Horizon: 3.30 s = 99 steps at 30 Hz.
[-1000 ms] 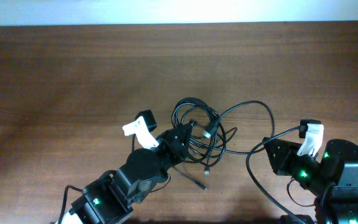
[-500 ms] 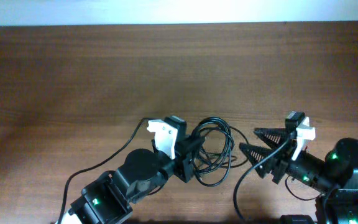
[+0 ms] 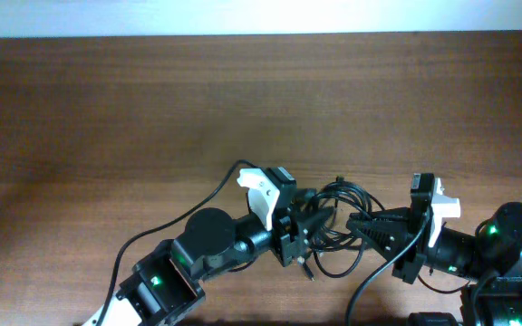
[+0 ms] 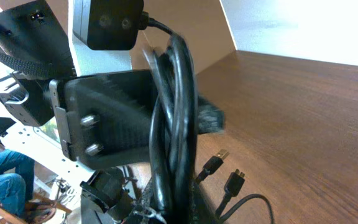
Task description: Untangle cables
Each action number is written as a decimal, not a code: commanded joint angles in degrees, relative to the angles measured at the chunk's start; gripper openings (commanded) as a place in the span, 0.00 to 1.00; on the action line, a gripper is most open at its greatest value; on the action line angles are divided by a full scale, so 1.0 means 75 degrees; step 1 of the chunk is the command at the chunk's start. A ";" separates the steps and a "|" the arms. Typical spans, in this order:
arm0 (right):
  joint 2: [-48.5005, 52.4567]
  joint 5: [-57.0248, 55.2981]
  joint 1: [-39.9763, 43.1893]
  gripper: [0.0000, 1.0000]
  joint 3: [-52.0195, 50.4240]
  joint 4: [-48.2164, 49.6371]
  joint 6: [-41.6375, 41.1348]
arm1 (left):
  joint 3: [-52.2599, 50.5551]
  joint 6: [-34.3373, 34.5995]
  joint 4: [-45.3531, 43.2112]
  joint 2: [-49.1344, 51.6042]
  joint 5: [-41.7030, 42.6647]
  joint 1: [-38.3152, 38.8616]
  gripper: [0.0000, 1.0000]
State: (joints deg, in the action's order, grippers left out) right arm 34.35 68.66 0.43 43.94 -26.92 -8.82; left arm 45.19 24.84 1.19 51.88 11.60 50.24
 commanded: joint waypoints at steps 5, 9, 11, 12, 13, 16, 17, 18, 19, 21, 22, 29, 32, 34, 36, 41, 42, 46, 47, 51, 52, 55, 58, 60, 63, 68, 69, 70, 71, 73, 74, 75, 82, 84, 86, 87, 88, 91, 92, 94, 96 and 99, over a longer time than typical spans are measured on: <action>-0.0023 -0.1052 -0.0006 0.04 0.0070 0.0052 0.0090 | 0.0096 -0.0539 0.1539 -0.0041 -0.0009 0.0044 1.00; -0.0023 -0.1014 -0.0006 0.04 0.0070 0.0047 0.0087 | 0.0096 -0.0758 0.2189 -0.0041 -0.1801 0.0047 0.96; -0.0023 -0.0833 -0.0006 0.04 0.0070 0.0023 0.0087 | 0.0096 -0.0752 0.2372 -0.0038 -0.3139 0.0047 0.96; -0.0023 -0.0810 -0.0006 0.04 0.0070 0.0020 0.0087 | 0.0096 -0.0752 0.2209 -0.0026 -0.3162 0.0044 0.99; -0.0023 -0.0749 -0.0006 0.04 0.0070 0.0023 0.0087 | 0.0096 -0.0749 0.1749 0.0032 -0.3147 0.0047 0.99; -0.0023 -0.0224 -0.0006 0.04 0.0070 0.0020 0.0087 | 0.0096 -0.0749 0.1475 0.0291 -0.2871 0.0047 0.86; -0.0023 -0.0166 -0.0006 0.04 0.0070 0.0020 0.0087 | 0.0096 -0.0749 0.1466 0.0405 -0.2704 0.0047 0.84; -0.0023 -0.0111 -0.0006 0.04 0.0070 0.0023 0.0087 | 0.0096 -0.0749 0.1422 0.0568 -0.2515 0.0047 0.84; -0.0023 0.0032 -0.0006 0.04 0.0070 0.0032 0.0087 | 0.0096 -0.0749 0.1384 0.0697 -0.2521 0.0047 0.84; -0.0023 0.0163 -0.0006 0.04 0.0070 0.0035 0.0087 | 0.0096 -0.0752 0.1405 0.0927 -0.3535 0.0044 0.64; -0.0023 0.0163 -0.0006 0.04 0.0070 0.0047 0.0087 | 0.0096 -0.0746 0.1600 0.0918 -0.4453 0.0047 0.46; -0.0023 0.0163 -0.0006 0.04 0.0070 0.0050 0.0087 | 0.0096 -0.0414 0.1824 0.0801 -0.9028 0.0047 0.77; -0.0020 0.0157 -0.0006 0.04 0.0070 0.0050 0.0087 | 0.0096 -0.0425 0.1821 0.0417 -1.0605 0.0047 0.82; -0.0020 0.0157 -0.0006 0.04 0.0070 0.0050 0.0087 | 0.0096 -0.0527 0.1821 -0.0271 -1.1304 0.0047 0.87; -0.0020 0.0157 -0.0006 0.04 0.0070 0.0050 0.0087 | 0.0096 -0.0708 0.1853 -0.1037 -1.1573 0.0047 0.88; -0.0009 0.0154 -0.0006 0.04 0.0070 0.0050 0.0087 | 0.0096 -0.1309 0.1851 -0.1961 -1.2333 0.0047 0.96; -0.0009 0.0154 -0.0006 0.04 0.0070 0.0050 0.0090 | 0.0096 -0.1358 0.1845 -0.2002 -1.2333 0.0047 0.96; -0.0009 0.0131 -0.0006 0.04 0.0070 0.0047 0.0087 | 0.0096 -0.1990 -0.0370 -0.2008 -1.2831 0.0029 0.96; -0.0009 0.0128 -0.0006 0.04 0.0070 0.0047 0.0087 | 0.0096 -0.2795 -0.1078 -0.2008 -1.2925 -0.0015 0.96; -0.0006 0.0099 -0.0006 0.04 0.0070 0.0044 0.0087 | 0.0096 -0.3960 -0.0219 -0.2008 -1.2931 -0.0041 0.99; -0.0006 0.0099 -0.0006 0.04 0.0070 0.0023 0.0087 | 0.0096 -0.3955 0.0548 -0.2008 -1.2928 -0.0041 0.99; -0.0006 0.0096 -0.0006 0.04 0.0070 0.0023 0.0090 | 0.0096 -0.3946 0.2165 -0.2008 -1.2913 -0.0009 0.99; -0.0006 0.0006 -0.0006 0.04 0.0070 0.0020 0.0087 | 0.0096 -0.3853 0.2428 -0.2008 -1.1695 -0.0003 0.99; -0.0009 0.0006 -0.0006 0.04 0.0070 0.0023 0.0087 | 0.0096 -0.3483 0.3005 -0.2008 -0.9594 -0.0003 0.99; -0.0006 0.0009 -0.0006 0.04 0.0070 0.0023 0.0087 | 0.0096 -0.3110 0.3943 -0.1888 -0.6073 -0.0006 0.99; -0.0009 0.0012 -0.0006 0.04 0.0070 0.0020 0.0087 | 0.0096 -0.2591 0.4698 -0.1705 -0.3398 -0.0006 0.99; -0.0009 0.0012 -0.0006 0.04 0.0070 0.0017 0.0090 | 0.0096 -0.2597 0.4508 -0.1705 -0.3366 -0.0003 0.99; -0.0006 0.0006 -0.0006 0.04 0.0070 0.0017 0.0093 | 0.0099 -0.2597 0.3995 -0.1714 -0.3019 -0.0003 0.99; -0.0006 -0.0131 -0.0006 0.04 0.0070 -0.0015 0.0154 | 0.0119 -0.2600 0.3351 -0.1734 -0.2177 -0.0006 0.99; 0.0073 -0.0300 -0.0006 0.04 0.0070 -0.0096 0.0149 | 0.0140 -0.2597 0.2503 -0.1734 -0.1183 -0.0006 0.99; 0.0087 -0.0242 -0.0006 0.04 0.0070 -0.0099 0.0146 | 0.0140 -0.2600 0.2279 -0.1731 -0.1297 -0.0006 0.99; 0.0093 -0.0093 -0.0006 0.04 0.0070 -0.0096 0.0146 | 0.0140 -0.2600 0.2119 -0.1722 -0.1443 -0.0006 0.99; 0.0099 0.1781 -0.0009 0.04 0.0070 -0.0093 0.0755 | 0.0140 -0.2343 0.0580 -0.1061 -0.0425 -0.0006 0.99; 0.0099 0.1851 -0.0009 0.04 0.0070 -0.0093 0.0755 | 0.0140 -0.2346 0.0268 -0.1061 0.0032 -0.0006 1.00; 0.0099 0.1853 -0.0006 0.04 0.0070 -0.0093 0.0755 | 0.0140 -0.2352 0.0137 -0.1061 0.0831 -0.0006 0.79; 0.0099 0.1851 -0.0006 0.04 0.0070 -0.0093 0.0755 | 0.0140 -0.2349 0.0169 -0.1061 0.1014 -0.0006 0.66; 0.0099 0.1851 -0.0006 0.04 0.0070 -0.0093 0.0755 | 0.0140 -0.2349 0.0184 -0.1061 0.1329 -0.0006 0.51; 0.0099 0.1853 -0.0006 0.04 0.0070 -0.0093 0.0752 | 0.0140 -0.2346 0.0157 -0.1084 0.1661 -0.0006 0.20; 0.0099 0.1851 -0.0006 0.04 0.0070 -0.0093 0.0752 | 0.0140 -0.2346 0.0152 -0.1093 0.1845 -0.0006 0.15; 0.0099 0.1851 -0.0006 0.04 0.0070 -0.0093 0.0752 | 0.0140 -0.2346 0.0128 -0.1131 0.1891 -0.0006 0.10; 0.0099 0.1810 -0.0006 0.04 0.0061 -0.0096 0.0755 | 0.0140 -0.2346 0.0128 -0.1384 0.1938 -0.0006 0.00; 0.0122 0.1766 -0.0006 0.04 0.0041 -0.0093 0.0752 | 0.0140 -0.2346 0.0163 -0.1842 0.2081 -0.0006 0.00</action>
State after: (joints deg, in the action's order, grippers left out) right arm 35.09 82.76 0.30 43.94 -27.53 -3.22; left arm 45.63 7.57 3.22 41.87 24.71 50.04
